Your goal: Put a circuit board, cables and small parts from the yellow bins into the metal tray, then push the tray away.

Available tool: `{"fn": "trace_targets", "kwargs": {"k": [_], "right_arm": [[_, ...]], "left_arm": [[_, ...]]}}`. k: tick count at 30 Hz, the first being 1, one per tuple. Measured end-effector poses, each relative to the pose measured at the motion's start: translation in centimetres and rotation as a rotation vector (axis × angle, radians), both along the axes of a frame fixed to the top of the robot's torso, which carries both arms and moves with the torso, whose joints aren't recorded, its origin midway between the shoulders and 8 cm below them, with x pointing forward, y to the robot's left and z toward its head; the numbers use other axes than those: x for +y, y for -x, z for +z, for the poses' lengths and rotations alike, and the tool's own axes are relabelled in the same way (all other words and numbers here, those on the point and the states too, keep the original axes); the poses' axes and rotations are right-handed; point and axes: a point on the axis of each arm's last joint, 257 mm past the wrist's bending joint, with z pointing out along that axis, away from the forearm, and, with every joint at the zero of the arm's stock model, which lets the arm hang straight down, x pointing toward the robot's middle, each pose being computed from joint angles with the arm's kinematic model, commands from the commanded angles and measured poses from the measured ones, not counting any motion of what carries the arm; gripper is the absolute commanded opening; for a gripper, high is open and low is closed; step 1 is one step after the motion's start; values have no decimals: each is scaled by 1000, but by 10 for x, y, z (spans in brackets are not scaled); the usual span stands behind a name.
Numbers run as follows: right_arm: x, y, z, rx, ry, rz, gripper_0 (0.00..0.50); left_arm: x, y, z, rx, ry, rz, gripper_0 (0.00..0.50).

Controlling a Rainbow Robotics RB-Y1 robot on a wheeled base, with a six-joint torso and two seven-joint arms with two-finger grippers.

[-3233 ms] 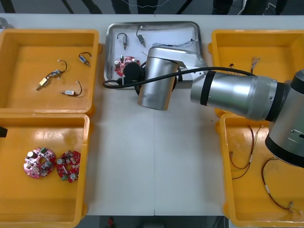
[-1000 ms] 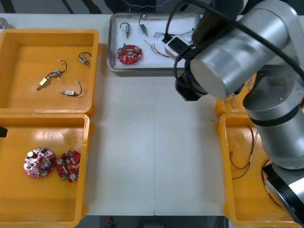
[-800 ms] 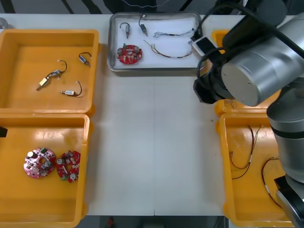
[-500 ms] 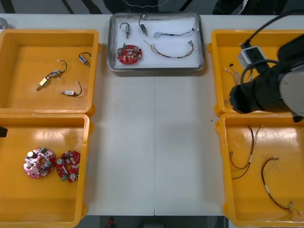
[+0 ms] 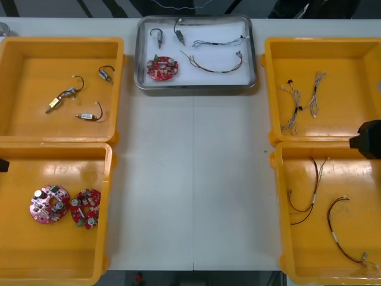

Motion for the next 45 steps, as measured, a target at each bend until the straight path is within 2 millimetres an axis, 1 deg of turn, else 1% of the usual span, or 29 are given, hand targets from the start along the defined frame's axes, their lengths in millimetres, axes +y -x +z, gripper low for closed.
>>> {"fn": "trace_targets", "kwargs": {"k": [4,9,14,24,30,45], "right_arm": [[-8,9,-11,31,6,-15,500],[-12,20,-26,75,-3,-24,500],[-19,25,-36,106,-22,-43,500],[-25,28,-44,135,-66,-76,500],[-28,28,-46,143,-133,-170,500],[-28,33,-51,158,-139,-167,500]], "left_arm": [[0,0,0,0,0,0,500],[0,0,0,0,0,0,500],[0,0,0,0,0,0,500],[0,0,0,0,0,0,500],[0,0,0,0,0,0,500],[0,0,0,0,0,0,500]]}}
